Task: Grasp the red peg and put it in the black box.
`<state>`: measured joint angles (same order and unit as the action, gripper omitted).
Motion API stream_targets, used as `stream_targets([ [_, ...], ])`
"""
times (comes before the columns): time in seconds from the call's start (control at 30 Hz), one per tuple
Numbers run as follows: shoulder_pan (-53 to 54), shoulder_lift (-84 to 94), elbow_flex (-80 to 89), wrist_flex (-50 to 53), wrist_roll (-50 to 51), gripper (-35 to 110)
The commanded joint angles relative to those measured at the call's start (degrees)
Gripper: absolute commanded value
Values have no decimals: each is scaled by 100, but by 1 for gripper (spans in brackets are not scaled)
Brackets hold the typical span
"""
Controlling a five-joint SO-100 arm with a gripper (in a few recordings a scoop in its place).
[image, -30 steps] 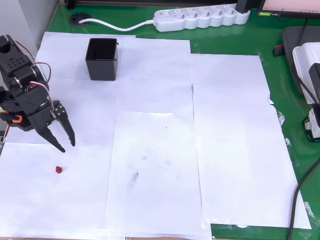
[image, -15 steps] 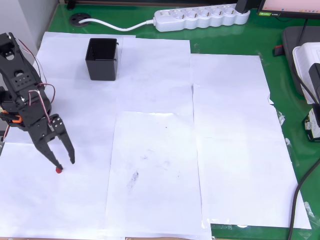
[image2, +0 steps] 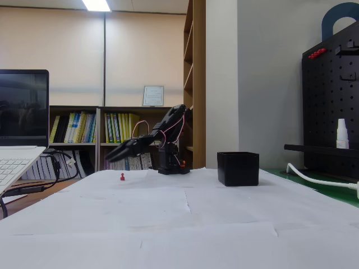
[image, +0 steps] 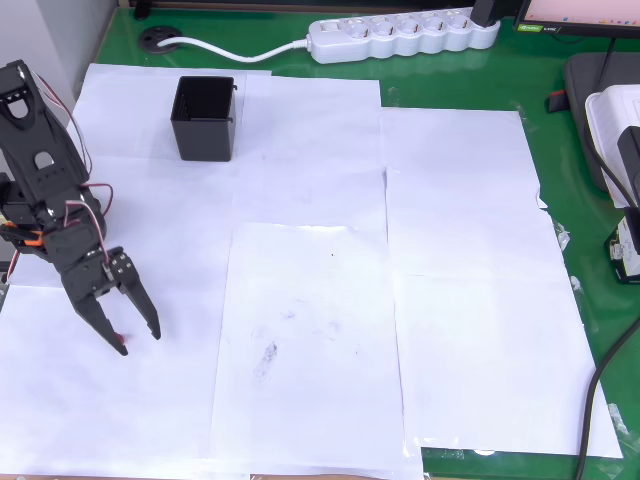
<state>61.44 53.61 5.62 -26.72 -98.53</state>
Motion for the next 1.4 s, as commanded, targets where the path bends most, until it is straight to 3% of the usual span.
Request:
stream_targets([
  [0.0,141,633,114,-448,-246,14],
  [0.3,272,1450,105,-1037,-589,15],
  [0.73,729,1626,105,-853,-949,15],
  [1.37,360,2057,88,-940,-703,15],
])
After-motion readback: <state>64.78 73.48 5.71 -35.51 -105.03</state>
